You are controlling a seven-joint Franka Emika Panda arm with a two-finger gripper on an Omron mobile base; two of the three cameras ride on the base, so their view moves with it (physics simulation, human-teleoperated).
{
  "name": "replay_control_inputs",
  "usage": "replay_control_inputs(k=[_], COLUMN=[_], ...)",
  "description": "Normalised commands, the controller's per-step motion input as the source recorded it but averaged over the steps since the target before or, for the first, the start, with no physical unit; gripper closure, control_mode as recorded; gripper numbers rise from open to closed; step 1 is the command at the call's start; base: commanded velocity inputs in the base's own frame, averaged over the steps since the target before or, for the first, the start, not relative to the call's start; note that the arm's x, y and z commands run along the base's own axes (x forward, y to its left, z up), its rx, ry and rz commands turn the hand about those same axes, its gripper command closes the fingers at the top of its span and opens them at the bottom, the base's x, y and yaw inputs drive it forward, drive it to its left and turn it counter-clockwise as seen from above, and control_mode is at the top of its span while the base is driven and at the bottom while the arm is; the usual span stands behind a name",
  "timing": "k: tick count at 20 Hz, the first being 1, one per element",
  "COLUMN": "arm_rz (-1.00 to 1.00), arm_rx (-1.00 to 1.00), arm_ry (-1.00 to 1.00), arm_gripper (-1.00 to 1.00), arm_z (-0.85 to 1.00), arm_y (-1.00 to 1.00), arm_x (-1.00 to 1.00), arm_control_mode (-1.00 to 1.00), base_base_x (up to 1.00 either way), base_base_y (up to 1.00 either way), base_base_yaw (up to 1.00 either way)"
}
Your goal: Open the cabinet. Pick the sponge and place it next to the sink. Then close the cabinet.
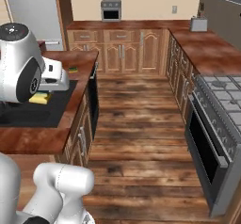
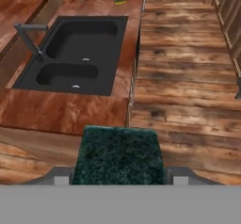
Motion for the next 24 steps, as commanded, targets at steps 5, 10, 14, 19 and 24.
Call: replay_control_inputs(k=[5, 10, 14, 19, 24], arm_rz=[0.0, 0.0, 0.0, 0.0, 0.0], arm_rx=[0.0, 0.0, 0.0, 0.0, 0.0], arm_ry=[0.0, 0.0, 0.0, 0.0, 0.0], arm_gripper=[1.0, 1.0, 1.0, 1.0, 1.0], arm_z=[0.0, 0.0, 0.0, 0.0, 0.0], arm_y=[0.0, 0.0, 0.0, 0.0, 0.0], arm_x=[0.0, 0.0, 0.0, 0.0, 0.0], arm_control_mode=[1.0, 1.0, 1.0, 1.0, 1.0], base_base_x=[0.34, 0.48, 0.5, 0.01, 0.01], base_base_y=[0.52, 0.62, 0.76, 0.06, 0.0], base_base_yaw=[0.32, 0.08, -0.06, -0.01, 0.0])
